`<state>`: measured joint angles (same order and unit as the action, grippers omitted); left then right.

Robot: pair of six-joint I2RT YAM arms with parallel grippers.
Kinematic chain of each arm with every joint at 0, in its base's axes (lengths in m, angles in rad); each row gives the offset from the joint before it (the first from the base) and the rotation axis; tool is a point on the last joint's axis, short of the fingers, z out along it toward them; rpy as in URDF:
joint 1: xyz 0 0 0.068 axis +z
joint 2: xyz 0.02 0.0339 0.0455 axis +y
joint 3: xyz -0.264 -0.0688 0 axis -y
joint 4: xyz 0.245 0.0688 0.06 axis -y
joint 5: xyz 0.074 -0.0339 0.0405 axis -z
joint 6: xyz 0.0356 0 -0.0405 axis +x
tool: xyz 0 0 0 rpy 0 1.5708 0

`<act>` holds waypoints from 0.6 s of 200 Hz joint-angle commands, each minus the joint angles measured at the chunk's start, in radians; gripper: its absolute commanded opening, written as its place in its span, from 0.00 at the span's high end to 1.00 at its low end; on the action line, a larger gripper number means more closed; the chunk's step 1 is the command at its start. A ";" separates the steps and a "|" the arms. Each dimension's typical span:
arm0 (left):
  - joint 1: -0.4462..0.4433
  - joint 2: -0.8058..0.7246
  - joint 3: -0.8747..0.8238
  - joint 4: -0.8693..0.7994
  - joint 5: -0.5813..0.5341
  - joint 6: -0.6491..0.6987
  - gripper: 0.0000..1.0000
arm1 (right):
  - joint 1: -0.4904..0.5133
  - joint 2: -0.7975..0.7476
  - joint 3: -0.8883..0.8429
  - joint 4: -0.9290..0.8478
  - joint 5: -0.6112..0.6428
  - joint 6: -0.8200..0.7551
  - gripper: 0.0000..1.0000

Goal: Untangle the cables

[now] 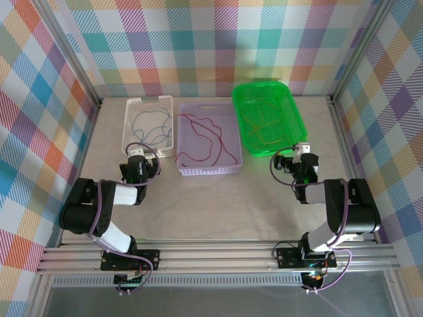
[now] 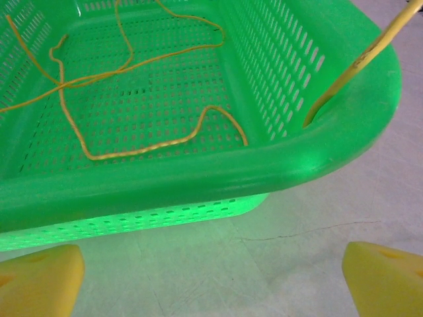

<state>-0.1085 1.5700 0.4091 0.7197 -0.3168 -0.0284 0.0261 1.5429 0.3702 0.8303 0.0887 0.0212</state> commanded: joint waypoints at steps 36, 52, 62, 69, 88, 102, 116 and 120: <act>0.010 -0.008 -0.013 0.129 0.045 0.019 0.00 | 0.001 -0.010 0.029 0.021 -0.017 -0.003 0.00; 0.006 -0.008 -0.012 0.128 0.040 0.025 0.00 | 0.001 -0.010 0.029 0.021 -0.016 -0.003 0.00; 0.006 -0.007 -0.011 0.127 0.040 0.025 0.00 | 0.001 -0.010 0.029 0.021 -0.016 -0.003 0.00; 0.004 -0.008 -0.010 0.125 0.041 0.024 0.00 | 0.001 -0.010 0.029 0.021 -0.017 -0.003 0.00; 0.005 -0.008 -0.010 0.126 0.040 0.025 0.00 | 0.001 -0.010 0.029 0.020 -0.016 -0.003 0.00; 0.004 -0.006 -0.009 0.124 0.040 0.025 0.00 | 0.001 -0.010 0.029 0.021 -0.016 -0.003 0.00; 0.012 -0.007 -0.007 0.121 0.059 0.021 0.00 | 0.001 -0.012 0.029 0.021 -0.017 -0.002 0.00; 0.013 -0.007 -0.009 0.121 0.059 0.022 0.00 | 0.001 -0.011 0.028 0.021 -0.017 -0.003 0.00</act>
<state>-0.1047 1.5696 0.4088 0.8070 -0.2802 -0.0162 0.0261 1.5429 0.3798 0.8295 0.0883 0.0212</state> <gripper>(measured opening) 0.998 0.996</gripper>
